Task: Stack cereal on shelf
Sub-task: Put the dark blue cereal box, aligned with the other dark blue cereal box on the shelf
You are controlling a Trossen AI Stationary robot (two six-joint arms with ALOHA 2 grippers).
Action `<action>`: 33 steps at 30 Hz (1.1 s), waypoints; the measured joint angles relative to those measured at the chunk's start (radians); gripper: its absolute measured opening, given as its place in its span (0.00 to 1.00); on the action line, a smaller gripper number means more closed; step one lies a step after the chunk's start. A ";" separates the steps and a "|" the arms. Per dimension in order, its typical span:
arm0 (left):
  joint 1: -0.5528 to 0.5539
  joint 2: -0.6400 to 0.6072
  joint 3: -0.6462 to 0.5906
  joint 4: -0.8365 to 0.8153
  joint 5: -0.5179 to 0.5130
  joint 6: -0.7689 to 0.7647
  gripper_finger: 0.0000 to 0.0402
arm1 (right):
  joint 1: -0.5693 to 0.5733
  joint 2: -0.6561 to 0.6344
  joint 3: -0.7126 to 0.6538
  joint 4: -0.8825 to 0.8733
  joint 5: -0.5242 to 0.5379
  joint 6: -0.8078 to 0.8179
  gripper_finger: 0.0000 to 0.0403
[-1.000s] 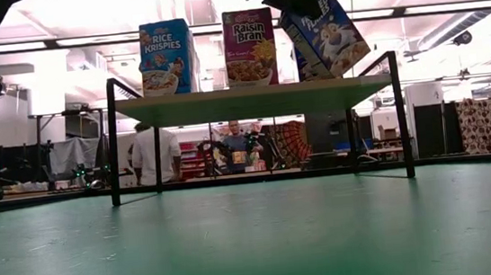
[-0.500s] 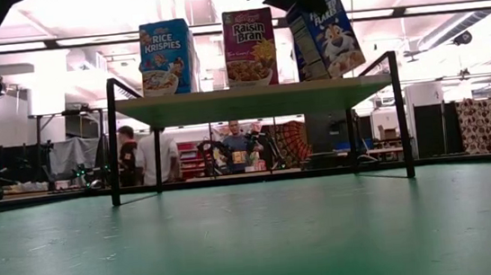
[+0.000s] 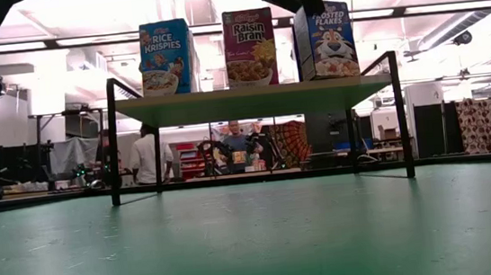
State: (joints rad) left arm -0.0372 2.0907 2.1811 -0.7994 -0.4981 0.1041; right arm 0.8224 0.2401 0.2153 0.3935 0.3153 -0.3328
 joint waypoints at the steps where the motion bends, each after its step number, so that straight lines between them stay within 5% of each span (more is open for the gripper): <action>1: 0.000 -0.001 0.000 0.000 0.000 0.003 0.54 | 0.000 0.000 0.000 0.000 0.000 0.000 0.02; 20: -0.051 -0.077 0.001 -0.059 0.000 0.034 0.54 | 0.000 0.017 0.000 0.002 0.122 0.000 0.02; 28: -0.123 -0.144 -0.007 -0.205 -0.028 -0.023 0.54 | -0.001 0.032 0.000 0.006 0.326 0.045 0.02; 33: -0.174 -0.190 -0.140 -0.227 -0.071 -0.095 0.54 | -0.001 0.047 0.008 0.009 0.399 0.064 0.02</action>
State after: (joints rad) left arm -0.2116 1.9009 2.0414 -1.0263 -0.5687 0.0092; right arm 0.8211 0.2872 0.2238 0.4025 0.7146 -0.2689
